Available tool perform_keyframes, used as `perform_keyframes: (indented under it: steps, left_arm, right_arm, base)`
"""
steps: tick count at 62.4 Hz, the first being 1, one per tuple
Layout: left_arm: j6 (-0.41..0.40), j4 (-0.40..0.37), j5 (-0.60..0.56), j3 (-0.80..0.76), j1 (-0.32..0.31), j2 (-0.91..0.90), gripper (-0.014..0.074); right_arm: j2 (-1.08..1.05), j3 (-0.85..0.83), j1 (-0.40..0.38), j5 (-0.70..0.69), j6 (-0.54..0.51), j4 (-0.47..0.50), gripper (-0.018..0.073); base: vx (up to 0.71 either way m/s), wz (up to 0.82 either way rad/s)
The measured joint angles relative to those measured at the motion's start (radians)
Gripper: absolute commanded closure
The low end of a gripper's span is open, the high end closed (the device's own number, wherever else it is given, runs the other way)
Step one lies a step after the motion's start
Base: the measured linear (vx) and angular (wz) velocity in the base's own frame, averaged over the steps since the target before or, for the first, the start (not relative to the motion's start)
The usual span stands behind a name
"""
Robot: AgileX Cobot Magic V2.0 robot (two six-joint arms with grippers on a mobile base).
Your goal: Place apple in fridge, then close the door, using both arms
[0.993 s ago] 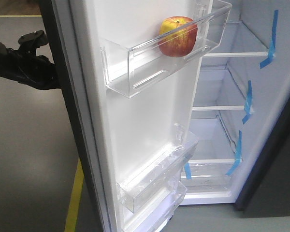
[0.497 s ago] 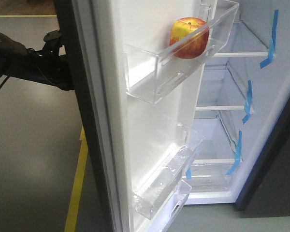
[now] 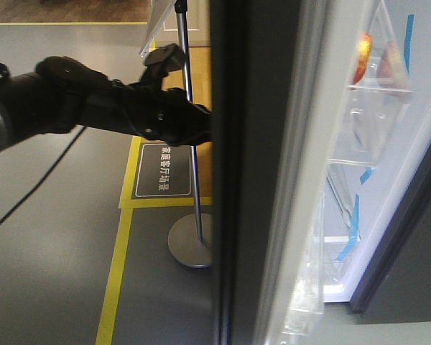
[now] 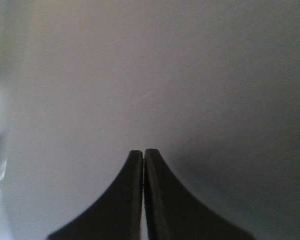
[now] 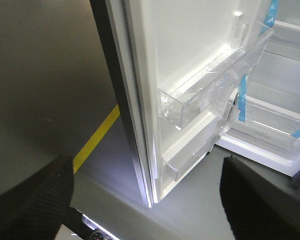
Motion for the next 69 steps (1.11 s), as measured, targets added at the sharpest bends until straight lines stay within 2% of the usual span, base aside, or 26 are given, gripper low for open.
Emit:
perform_keyframes:
  steps: [10, 20, 37, 47, 59, 69]
  left_arm:
    - [0.043, -0.048, -0.071, 0.0, -0.08, 0.014, 0.0603]
    - [0.055, -0.069, -0.064, 0.0, -0.139, 0.025, 0.0603]
    - [0.058, -0.055, 0.008, 0.0, -0.149, 0.02, 0.0603]
    - [-0.004, 0.047, -0.02, 0.033, -0.148, -0.043, 0.0603]
    - [-0.128, 0.264, -0.146, 0.19, -0.148, -0.214, 0.0603]
    - [-0.223, 0.412, -0.228, 0.358, -0.146, -0.375, 0.0603]
  right_arm:
    - [0.0, 0.0, 0.0, 0.0, 0.0, 0.0, -0.0013]
    - [0.0, 0.0, 0.0, 0.0, 0.0, 0.0, -0.0013]
    - [0.0, 0.0, 0.0, 0.0, 0.0, 0.0, -0.0013]
    - [0.0, 0.0, 0.0, 0.001, 0.0, 0.0, -0.0013]
    - [0.0, 0.0, 0.0, 0.004, 0.0, 0.0, -0.0013]
    - [0.0, 0.0, 0.0, 0.005, 0.0, 0.0, -0.0013]
  base:
    - [0.0, 0.0]
    - [0.0, 0.0]
    - [0.0, 0.0]
    - [0.0, 0.0]
    - [0.0, 0.0]
    - [0.0, 0.0]
